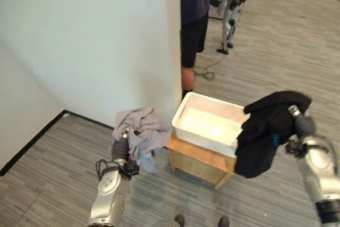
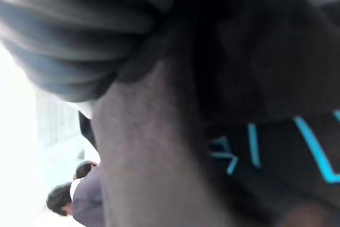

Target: Pick up bed clothes into laundry basket.

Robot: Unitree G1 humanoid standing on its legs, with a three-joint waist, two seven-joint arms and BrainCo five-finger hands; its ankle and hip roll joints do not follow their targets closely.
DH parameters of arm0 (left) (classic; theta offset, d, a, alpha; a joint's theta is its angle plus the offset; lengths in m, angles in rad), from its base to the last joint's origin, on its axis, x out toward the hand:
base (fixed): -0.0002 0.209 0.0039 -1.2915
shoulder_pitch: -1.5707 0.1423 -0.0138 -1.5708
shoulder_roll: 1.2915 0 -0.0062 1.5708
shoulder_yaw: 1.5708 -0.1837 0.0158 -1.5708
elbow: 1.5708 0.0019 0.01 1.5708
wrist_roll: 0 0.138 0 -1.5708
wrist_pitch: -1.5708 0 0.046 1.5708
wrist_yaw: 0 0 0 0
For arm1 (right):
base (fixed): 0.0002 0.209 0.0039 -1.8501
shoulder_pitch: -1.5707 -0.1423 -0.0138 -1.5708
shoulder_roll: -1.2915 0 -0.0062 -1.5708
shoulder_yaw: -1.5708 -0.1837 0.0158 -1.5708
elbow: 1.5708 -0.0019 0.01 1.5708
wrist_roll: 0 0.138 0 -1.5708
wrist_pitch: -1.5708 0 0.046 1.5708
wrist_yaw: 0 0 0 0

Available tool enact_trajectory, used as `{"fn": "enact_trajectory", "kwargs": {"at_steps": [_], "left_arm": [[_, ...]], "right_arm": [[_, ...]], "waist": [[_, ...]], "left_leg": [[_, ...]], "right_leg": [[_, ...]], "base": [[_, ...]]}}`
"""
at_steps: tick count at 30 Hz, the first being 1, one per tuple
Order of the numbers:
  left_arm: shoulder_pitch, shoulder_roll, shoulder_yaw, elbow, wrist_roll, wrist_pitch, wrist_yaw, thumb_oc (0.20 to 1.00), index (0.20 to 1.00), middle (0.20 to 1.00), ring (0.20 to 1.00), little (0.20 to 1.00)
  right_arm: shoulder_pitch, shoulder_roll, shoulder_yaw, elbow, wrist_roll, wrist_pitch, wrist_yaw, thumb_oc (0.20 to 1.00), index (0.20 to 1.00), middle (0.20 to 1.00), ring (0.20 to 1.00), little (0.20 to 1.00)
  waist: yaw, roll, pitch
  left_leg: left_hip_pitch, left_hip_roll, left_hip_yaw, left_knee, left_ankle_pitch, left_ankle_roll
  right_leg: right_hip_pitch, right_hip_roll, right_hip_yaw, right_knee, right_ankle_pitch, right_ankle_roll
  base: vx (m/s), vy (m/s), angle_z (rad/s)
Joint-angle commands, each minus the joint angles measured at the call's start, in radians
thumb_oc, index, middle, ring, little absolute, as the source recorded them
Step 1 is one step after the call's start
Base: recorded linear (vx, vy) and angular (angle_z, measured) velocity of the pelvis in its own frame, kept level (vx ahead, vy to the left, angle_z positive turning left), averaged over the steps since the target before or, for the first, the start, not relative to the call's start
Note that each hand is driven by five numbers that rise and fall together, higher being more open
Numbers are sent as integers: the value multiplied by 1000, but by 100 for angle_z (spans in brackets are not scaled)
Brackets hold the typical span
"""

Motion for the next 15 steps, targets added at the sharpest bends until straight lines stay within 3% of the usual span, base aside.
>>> {"fn": "enact_trajectory", "kwargs": {"at_steps": [1, 7, 15], "left_arm": [[-19, 56, -23, -71, -55, -58, -34, 200, 200, 200, 200, 200], [26, 67, -41, -64, -102, -53, -48, 200, 200, 200, 200, 200], [43, 99, -61, -81, -124, -46, -48, 200, 200, 200, 200, 200]], "right_arm": [[-238, -162, 64, 32, -24, -61, 3, 200, 200, 200, 200, 200], [-479, -286, 210, 202, 0, -42, 11, 200, 200, 200, 200, 200], [-749, -286, 425, 489, -40, 13, 24, 200, 200, 200, 200, 200]], "waist": [[29, -11, -37], [54, -30, -34], [87, -44, -9]], "left_leg": [[-58, 49, -27, -26, 33, -63], [-70, 48, -43, -29, 38, -67], [-97, 45, -58, -29, 46, -65]], "right_leg": [[75, -1, -67, 32, -145, 23], [79, 8, -82, 25, -140, 23], [62, 12, -92, 25, -130, 25]], "base": [[-8, -14, 8], [2, -1, 4], [-12, 12, 11]]}}
